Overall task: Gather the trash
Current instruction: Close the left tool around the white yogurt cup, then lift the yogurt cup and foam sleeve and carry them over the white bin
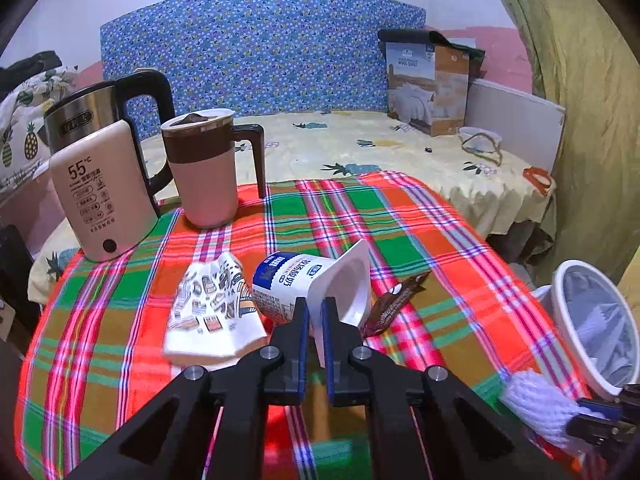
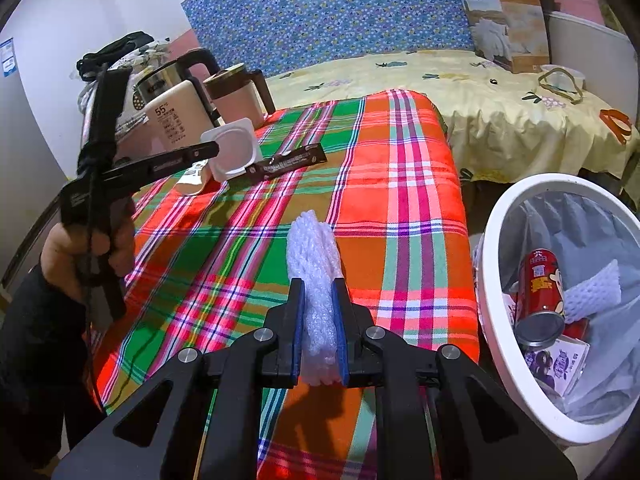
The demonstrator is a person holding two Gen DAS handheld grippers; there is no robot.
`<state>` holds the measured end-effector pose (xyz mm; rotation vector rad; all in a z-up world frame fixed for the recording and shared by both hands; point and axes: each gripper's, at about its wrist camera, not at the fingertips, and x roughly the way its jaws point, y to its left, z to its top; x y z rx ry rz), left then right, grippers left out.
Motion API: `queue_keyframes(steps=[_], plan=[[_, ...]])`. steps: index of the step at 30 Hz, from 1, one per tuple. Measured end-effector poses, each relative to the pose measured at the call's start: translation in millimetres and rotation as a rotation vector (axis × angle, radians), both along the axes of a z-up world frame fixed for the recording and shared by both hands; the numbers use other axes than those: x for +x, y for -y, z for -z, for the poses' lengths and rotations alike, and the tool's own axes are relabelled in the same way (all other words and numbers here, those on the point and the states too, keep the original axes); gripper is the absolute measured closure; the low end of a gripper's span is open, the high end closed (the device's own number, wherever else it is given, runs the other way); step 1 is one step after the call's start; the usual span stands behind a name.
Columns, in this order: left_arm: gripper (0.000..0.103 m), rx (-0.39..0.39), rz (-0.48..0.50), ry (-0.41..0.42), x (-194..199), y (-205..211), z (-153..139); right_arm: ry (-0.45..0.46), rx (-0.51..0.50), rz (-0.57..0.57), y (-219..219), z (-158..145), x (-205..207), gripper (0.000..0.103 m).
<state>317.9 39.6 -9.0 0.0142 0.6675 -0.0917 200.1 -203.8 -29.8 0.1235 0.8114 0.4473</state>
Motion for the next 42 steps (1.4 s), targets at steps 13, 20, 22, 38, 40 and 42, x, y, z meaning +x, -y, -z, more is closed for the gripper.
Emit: queue_keyframes(steps=[13, 20, 22, 38, 40, 42], plan=[[0.097, -0.077, 0.037, 0.027, -75, 17, -20, 0.033, 0.011, 0.035, 9, -13, -15, 0.088], [0.097, -0.112, 0.044, 0.014, -112, 30, -18, 0.05, 0.014, 0.051, 15, -19, -26, 0.088], [0.097, -0.117, 0.042, 0.005, -121, 33, -18, 0.054, 0.014, 0.059, 18, -20, -29, 0.088], [0.097, -0.146, 0.109, -0.014, -154, 76, -20, 0.076, 0.014, 0.128, 45, -25, -45, 0.088], [0.097, -0.146, 0.122, -0.015, -154, 82, -21, 0.079, 0.013, 0.139, 48, -26, -46, 0.088], [0.097, -0.146, 0.134, -0.014, -155, 88, -22, 0.082, 0.013, 0.151, 52, -26, -47, 0.088]])
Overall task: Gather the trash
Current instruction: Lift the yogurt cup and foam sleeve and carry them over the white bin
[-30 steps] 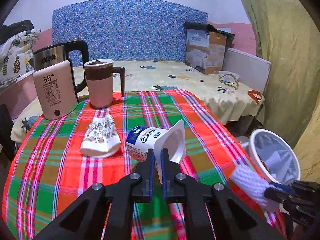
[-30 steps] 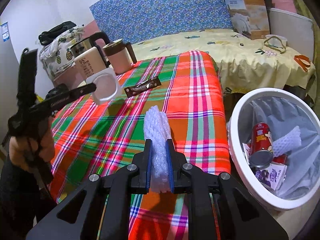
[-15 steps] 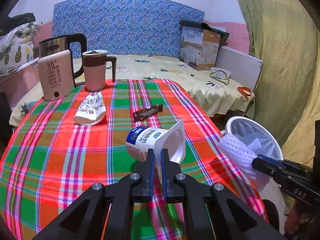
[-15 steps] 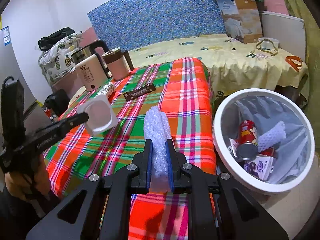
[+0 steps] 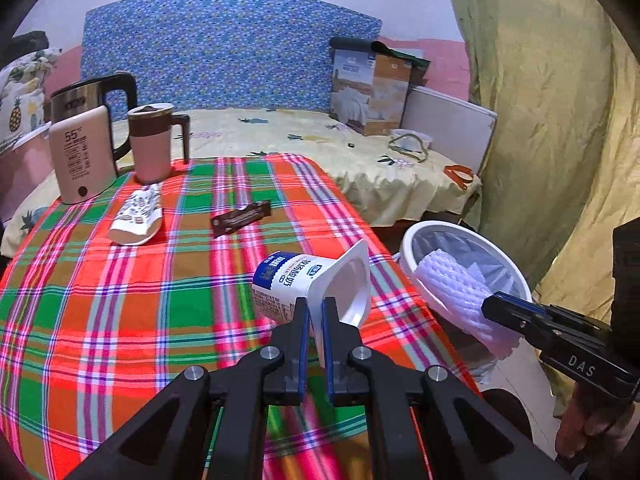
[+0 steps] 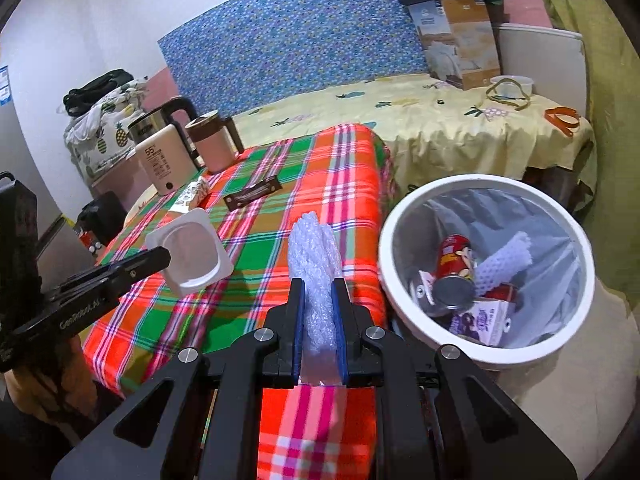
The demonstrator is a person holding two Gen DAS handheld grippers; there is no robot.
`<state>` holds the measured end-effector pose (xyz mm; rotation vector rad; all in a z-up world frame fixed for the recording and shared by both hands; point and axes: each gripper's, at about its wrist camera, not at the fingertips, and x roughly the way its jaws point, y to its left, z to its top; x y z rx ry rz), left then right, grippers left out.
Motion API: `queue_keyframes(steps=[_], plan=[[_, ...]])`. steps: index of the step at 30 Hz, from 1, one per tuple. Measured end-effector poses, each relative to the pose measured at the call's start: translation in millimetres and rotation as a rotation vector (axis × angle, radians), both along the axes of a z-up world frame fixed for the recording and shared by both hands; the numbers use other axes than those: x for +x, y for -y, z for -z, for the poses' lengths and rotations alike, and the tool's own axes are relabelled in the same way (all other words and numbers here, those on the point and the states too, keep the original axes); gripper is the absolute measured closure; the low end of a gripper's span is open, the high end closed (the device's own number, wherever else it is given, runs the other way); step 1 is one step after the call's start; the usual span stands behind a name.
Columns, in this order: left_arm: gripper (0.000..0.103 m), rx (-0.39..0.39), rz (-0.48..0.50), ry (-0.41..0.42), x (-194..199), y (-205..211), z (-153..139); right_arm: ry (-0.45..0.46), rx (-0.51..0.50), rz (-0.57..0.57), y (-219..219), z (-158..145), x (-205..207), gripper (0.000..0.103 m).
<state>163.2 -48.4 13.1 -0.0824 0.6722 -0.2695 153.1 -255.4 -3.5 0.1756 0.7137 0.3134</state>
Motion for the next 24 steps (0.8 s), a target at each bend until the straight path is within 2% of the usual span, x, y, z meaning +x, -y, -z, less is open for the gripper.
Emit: queue_keyframes(steps=[24], plan=[[0.097, 0.015, 0.2, 0.028, 10, 93, -11, 0.006, -0.008, 0.184, 68, 1, -9, 0.088]])
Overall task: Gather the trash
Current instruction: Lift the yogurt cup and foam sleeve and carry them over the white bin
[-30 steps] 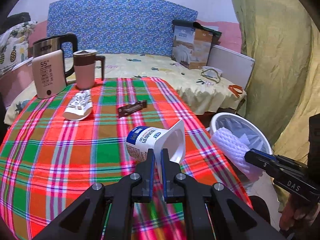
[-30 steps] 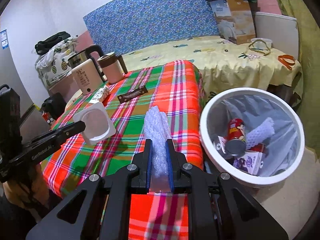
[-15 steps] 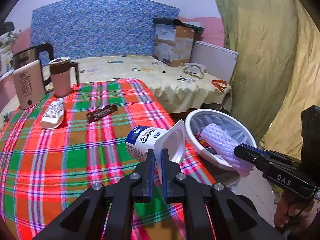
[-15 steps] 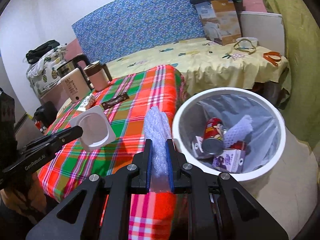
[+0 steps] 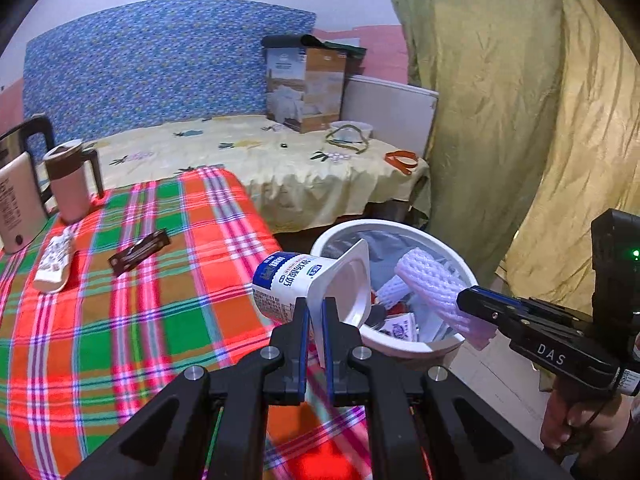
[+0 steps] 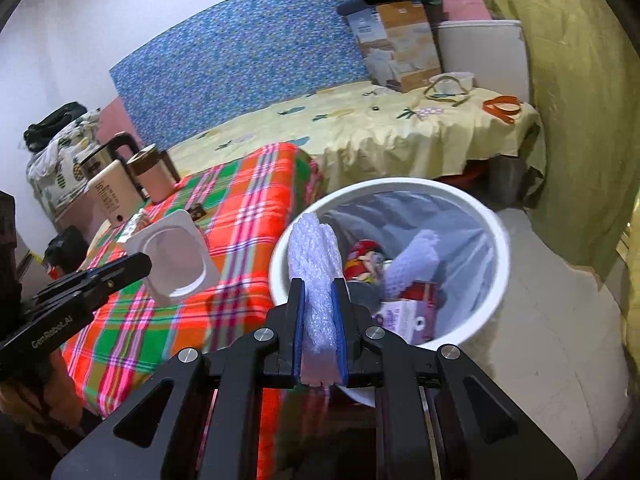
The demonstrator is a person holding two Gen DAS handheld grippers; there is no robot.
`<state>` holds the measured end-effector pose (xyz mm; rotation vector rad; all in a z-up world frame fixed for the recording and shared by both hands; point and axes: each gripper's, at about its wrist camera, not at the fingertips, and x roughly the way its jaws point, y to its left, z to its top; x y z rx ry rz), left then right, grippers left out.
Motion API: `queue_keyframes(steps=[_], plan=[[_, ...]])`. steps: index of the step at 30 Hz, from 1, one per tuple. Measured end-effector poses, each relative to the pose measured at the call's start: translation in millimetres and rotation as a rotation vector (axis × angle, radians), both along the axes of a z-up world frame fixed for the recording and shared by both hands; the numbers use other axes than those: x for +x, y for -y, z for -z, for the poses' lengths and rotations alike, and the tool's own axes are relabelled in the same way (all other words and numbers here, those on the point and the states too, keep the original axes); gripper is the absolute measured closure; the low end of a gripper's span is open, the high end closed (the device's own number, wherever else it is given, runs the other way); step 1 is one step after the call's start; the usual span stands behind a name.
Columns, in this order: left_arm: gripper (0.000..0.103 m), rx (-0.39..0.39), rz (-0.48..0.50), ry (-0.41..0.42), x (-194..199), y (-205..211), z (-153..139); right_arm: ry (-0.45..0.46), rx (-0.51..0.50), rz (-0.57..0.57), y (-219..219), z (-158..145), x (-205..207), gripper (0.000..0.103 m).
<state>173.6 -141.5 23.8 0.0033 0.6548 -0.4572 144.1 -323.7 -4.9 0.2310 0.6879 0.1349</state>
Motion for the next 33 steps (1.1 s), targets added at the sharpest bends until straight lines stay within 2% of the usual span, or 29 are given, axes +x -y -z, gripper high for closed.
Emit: queue_keyframes(steps=[9, 26, 33], plan=[[0.097, 0.009, 0.061, 0.003, 12, 30, 1, -0.008, 0.004, 0.051, 17, 3, 1, 0.088], [0.097, 0.03, 0.135, -0.044, 38, 71, 20, -0.047, 0.02, 0.104, 37, 15, 7, 0.088], [0.097, 0.025, 0.138, -0.055, 52, 80, 28, -0.07, 0.032, 0.117, 45, 22, 13, 0.086]])
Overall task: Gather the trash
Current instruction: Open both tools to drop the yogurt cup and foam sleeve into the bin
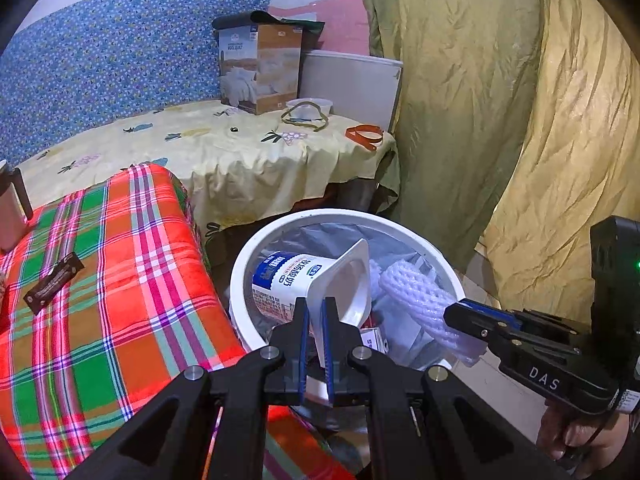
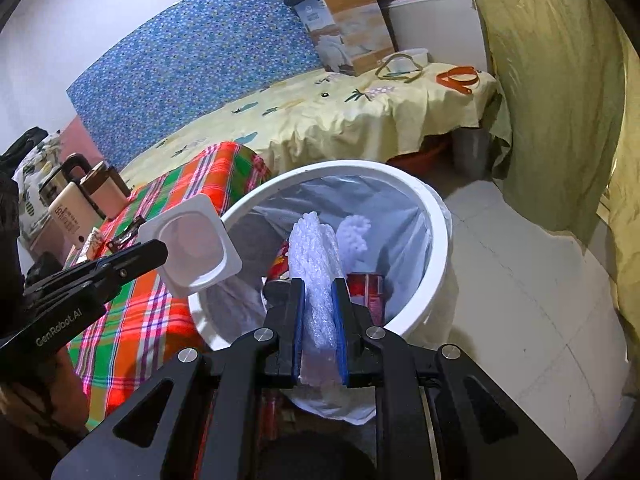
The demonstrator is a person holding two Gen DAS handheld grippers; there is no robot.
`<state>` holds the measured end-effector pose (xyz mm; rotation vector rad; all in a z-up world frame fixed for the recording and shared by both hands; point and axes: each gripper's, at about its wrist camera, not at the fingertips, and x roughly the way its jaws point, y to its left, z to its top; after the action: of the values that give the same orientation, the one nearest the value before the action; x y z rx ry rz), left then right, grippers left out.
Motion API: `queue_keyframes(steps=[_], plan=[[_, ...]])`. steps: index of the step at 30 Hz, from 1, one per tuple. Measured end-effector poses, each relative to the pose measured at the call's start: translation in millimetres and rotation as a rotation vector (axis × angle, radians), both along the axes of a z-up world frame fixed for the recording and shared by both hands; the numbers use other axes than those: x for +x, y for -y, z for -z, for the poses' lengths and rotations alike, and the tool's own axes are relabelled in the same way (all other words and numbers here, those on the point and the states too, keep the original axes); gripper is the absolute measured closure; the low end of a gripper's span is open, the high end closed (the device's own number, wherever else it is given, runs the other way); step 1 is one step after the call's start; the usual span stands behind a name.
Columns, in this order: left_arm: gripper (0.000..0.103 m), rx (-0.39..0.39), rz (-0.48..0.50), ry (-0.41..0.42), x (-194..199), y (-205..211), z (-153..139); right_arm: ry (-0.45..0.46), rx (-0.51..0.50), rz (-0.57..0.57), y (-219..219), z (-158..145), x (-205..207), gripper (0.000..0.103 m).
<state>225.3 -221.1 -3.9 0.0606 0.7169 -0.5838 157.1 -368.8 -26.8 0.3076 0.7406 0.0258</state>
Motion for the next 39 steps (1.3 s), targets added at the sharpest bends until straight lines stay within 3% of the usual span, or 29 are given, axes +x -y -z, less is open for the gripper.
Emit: queue_keyframes(steps=[6, 8, 10, 21, 39], plan=[[0.096, -0.014, 0.0, -0.004, 8, 2, 3, -0.019, 0.002, 0.005, 1, 4, 3, 0.082], [0.091, -0.022, -0.001, -0.005, 9, 2, 4, -0.02, 0.004, 0.008, 1, 5, 2, 0.069], [0.087, -0.025, 0.0, -0.007, 9, 2, 4, -0.019, 0.007, 0.009, 2, 4, 2, 0.064], [0.086, -0.035, -0.01, 0.001, -3, -13, -4, 0.0, 0.001, -0.002, -2, -2, -4, 0.064], [0.086, -0.051, -0.146, 0.029, -39, -75, -24, 0.036, -0.007, -0.126, -46, -19, -11, 0.064]])
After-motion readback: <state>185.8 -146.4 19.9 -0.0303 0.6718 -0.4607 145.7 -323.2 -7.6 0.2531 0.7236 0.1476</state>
